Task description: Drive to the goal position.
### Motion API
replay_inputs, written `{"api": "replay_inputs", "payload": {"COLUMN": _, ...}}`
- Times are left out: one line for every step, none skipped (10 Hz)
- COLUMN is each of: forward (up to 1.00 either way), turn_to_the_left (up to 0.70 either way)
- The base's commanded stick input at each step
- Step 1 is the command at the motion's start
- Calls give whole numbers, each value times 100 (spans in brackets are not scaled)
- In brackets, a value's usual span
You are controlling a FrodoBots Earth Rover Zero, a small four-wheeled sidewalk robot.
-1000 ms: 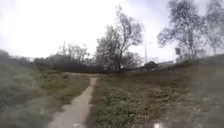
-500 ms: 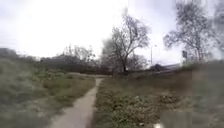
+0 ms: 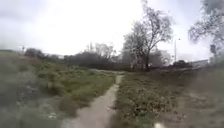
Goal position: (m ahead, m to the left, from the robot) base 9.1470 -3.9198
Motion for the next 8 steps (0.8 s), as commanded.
{"api": "replay_inputs", "payload": {"forward": 70, "turn_to_the_left": 12}}
{"api": "replay_inputs", "payload": {"forward": 70, "turn_to_the_left": 0}}
{"api": "replay_inputs", "payload": {"forward": 70, "turn_to_the_left": 0}}
{"api": "replay_inputs", "payload": {"forward": 70, "turn_to_the_left": 0}}
{"api": "replay_inputs", "payload": {"forward": 70, "turn_to_the_left": 0}}
{"api": "replay_inputs", "payload": {"forward": 70, "turn_to_the_left": 0}}
{"api": "replay_inputs", "payload": {"forward": 70, "turn_to_the_left": 0}}
{"api": "replay_inputs", "payload": {"forward": 70, "turn_to_the_left": 0}}
